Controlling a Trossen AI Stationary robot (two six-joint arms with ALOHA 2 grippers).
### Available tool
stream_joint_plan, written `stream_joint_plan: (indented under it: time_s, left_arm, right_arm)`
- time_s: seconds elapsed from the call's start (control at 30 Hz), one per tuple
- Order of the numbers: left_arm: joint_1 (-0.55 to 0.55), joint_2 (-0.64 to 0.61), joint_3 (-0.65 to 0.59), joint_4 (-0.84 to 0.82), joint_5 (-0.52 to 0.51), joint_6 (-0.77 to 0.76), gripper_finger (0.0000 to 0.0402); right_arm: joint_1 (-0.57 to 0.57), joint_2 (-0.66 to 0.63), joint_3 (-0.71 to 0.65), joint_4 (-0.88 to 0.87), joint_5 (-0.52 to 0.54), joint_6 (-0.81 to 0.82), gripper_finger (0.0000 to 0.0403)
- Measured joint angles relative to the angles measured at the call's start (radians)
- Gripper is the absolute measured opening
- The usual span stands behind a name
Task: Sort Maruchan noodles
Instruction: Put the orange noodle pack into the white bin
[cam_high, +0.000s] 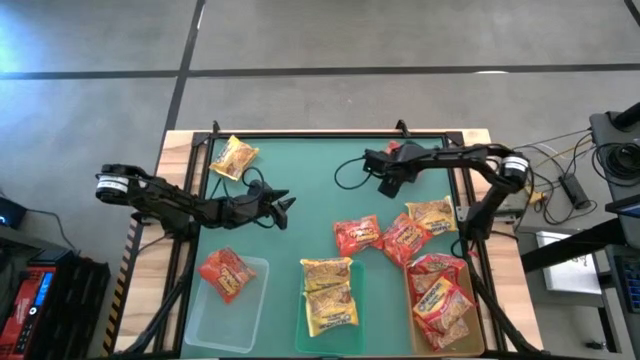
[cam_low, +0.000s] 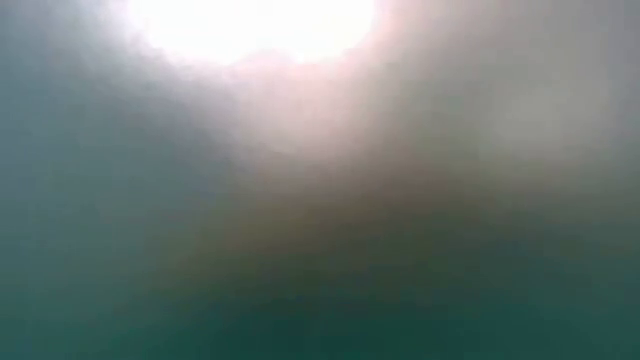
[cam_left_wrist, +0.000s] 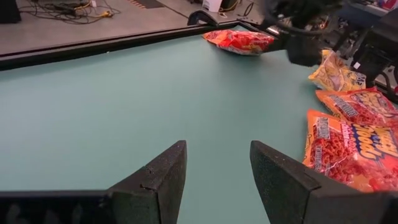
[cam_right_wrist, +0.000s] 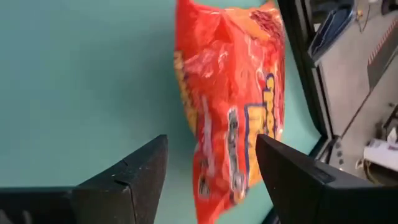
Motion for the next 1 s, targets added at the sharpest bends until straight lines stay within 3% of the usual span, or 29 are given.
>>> stream_joint_plan:
  time_s: [0.3, 0.5, 0.83, 1.0]
  left_arm:
    - [0.0, 0.0, 0.0, -0.004, 0.0, 0.0, 0.0162]
    - [0.0, 0.0, 0.0, -0.004, 0.0, 0.0, 0.0162]
    - [0.0, 0.0, 0.0, -0.003, 0.0, 0.0, 0.0162]
    - [0.0, 0.0, 0.0, -0.001, 0.0, -0.006, 0.0162]
  right_arm:
    - [-0.096, 0.111, 0.0, 0.047, 0.045, 0.014, 0.0233]
    - [-0.118, 0.129, 0.0, 0.059, 0.003, -0.011, 0.0209]
    - [-0.121, 0.115, 0.01, 0.051, -0.016, -0.013, 0.0078]
    - [-0.121, 0.074, 0.039, 0.048, -0.165, -0.017, 0.0019]
